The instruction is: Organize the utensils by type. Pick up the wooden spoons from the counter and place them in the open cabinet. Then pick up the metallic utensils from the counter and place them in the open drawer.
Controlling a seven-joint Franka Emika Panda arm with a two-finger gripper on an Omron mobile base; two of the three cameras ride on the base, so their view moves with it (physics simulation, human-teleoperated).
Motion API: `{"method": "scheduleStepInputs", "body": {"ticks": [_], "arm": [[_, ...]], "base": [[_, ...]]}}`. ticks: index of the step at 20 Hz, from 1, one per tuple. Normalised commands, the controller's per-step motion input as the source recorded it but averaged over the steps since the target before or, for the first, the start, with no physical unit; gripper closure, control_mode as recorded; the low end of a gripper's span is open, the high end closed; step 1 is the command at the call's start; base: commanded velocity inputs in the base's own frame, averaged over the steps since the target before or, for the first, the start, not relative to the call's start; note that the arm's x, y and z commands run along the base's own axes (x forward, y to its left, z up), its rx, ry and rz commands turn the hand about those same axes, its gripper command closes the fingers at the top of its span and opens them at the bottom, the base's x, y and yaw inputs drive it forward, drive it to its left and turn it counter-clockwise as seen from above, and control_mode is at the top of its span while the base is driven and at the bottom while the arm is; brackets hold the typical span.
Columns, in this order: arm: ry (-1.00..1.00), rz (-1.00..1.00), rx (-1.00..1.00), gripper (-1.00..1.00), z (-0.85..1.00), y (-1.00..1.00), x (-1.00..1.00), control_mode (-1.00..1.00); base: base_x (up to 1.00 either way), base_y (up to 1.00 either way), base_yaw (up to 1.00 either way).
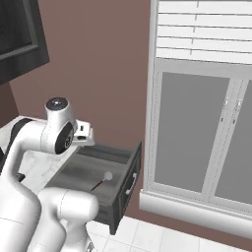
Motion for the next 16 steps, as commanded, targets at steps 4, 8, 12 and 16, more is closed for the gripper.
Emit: {"method": "scheduleStepInputs", "body": {"ticks": [4,8,12,16], "arm": [[-0.06,-0.04,0.0,-1.0,0.05,-0.06,-0.32,-1.0],[0.0,-0.02,0.0,-1.0,0.0,0.0,0.0,-1.0],[0.0,0.0,0.0,-1.0,0.0,0.0,0.0,-1.0],[0.0,0.0,0.0,-1.0,0.0,0.0,0.0,-1.0]], "base": [[0.0,0.0,0.0],[0.0,0.0,0.0],[0.0,0.0,0.0],[0.0,0.0,0.0]]}}
